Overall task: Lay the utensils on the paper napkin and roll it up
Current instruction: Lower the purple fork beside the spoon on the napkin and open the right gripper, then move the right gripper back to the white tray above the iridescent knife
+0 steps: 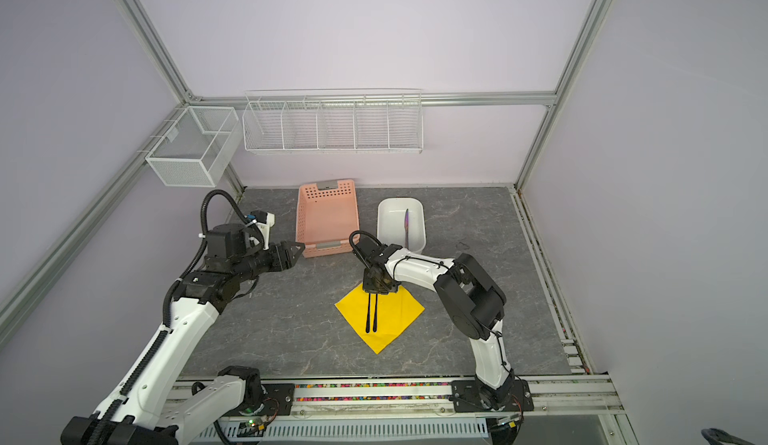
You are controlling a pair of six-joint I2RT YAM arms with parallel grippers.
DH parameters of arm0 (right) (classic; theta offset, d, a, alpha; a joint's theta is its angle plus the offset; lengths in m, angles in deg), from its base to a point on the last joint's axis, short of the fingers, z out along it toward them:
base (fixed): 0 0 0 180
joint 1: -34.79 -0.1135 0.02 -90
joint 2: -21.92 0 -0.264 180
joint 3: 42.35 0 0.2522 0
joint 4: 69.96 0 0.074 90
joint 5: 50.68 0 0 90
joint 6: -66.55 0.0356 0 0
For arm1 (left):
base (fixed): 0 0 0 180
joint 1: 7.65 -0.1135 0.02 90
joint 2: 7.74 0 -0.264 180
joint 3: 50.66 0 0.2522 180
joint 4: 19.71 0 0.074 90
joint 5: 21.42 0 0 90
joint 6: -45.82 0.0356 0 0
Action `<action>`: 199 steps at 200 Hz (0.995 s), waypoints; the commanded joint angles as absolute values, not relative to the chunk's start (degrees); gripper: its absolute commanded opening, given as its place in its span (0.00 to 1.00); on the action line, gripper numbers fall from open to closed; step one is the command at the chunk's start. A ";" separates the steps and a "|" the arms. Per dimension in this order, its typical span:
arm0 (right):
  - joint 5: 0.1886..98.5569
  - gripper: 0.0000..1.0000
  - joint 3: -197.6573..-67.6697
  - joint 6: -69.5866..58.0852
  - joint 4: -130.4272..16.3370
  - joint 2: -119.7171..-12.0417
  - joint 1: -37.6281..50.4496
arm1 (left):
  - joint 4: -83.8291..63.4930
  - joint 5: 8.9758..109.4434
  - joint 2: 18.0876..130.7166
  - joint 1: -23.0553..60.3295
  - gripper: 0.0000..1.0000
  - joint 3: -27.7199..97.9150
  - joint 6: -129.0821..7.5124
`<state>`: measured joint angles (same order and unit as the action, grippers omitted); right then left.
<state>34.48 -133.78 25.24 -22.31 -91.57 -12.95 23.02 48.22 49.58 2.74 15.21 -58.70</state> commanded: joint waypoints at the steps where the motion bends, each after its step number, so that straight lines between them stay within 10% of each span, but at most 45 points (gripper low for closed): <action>1: 34.65 0.15 -132.82 26.65 -21.96 -91.76 -13.33 | 23.24 48.86 49.09 2.37 0.66 14.36 -58.77; 199: 34.76 0.10 -133.63 25.12 -21.38 -91.62 -13.37 | 23.34 49.24 49.11 2.36 0.66 14.43 -58.69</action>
<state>34.46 -133.76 25.13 -22.26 -91.57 -12.95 23.05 48.48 49.58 2.72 15.21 -58.70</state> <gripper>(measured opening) 0.107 0.661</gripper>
